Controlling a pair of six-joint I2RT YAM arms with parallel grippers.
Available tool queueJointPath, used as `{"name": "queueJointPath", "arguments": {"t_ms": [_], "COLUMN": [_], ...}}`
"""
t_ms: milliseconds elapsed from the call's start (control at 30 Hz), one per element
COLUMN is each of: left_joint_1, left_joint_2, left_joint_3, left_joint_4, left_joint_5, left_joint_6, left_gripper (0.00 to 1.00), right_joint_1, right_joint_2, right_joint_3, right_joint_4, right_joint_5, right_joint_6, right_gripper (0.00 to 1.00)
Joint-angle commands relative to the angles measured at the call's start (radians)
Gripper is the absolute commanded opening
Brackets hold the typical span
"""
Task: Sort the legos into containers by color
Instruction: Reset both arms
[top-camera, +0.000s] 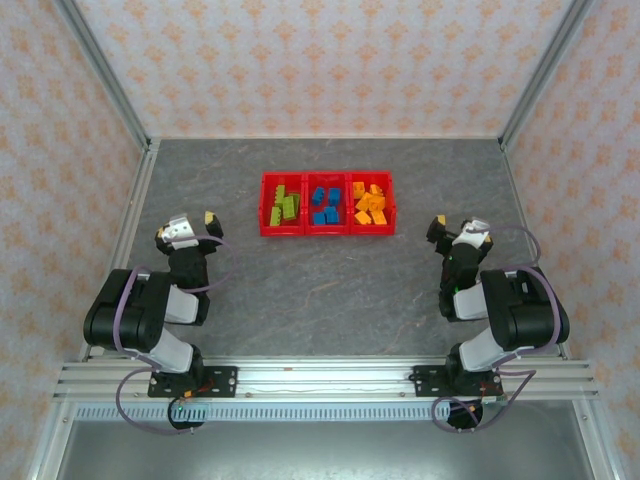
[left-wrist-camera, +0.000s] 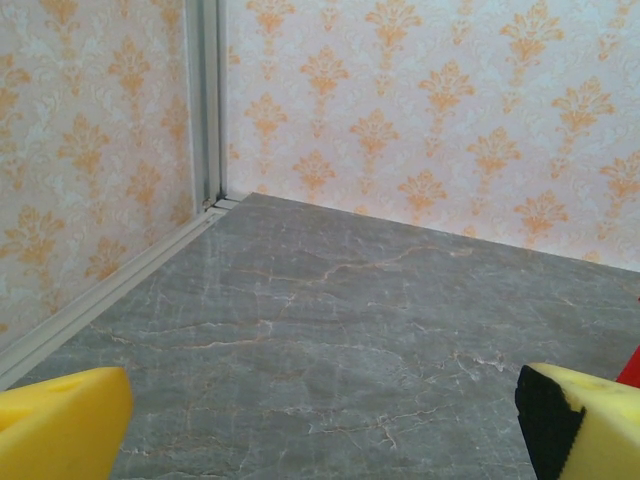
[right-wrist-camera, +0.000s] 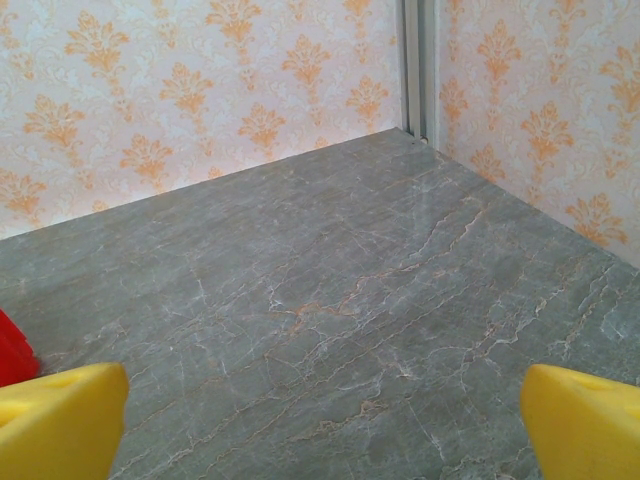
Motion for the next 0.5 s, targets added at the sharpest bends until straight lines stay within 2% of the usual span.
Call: {"name": "queueJointPath", "arguments": {"t_ms": [0, 267, 367, 467], "left_joint_1": [-0.008, -0.015, -0.017, -0.019], "left_joint_2": [-0.001, 0.004, 0.004, 0.005], "left_joint_3": [0.007, 0.039, 0.039, 0.039], "left_joint_4": [-0.011, -0.082, -0.082, -0.080], "left_joint_5": [-0.020, 0.027, 0.026, 0.027], "left_joint_6": [-0.020, 0.012, 0.016, 0.016], "left_gripper": [0.99, 0.99, 0.99, 0.99], "right_joint_1": [0.005, 0.006, -0.002, -0.008], "right_joint_2": [-0.007, 0.002, 0.002, -0.006], "right_joint_3": [0.016, 0.028, 0.043, 0.028], "right_joint_4": [0.003, -0.011, -0.035, -0.021], "right_joint_5": [0.007, 0.003, -0.104, -0.114], "right_joint_6": [0.005, 0.003, -0.030, -0.028], "right_gripper": [1.00, 1.00, 1.00, 1.00]}}
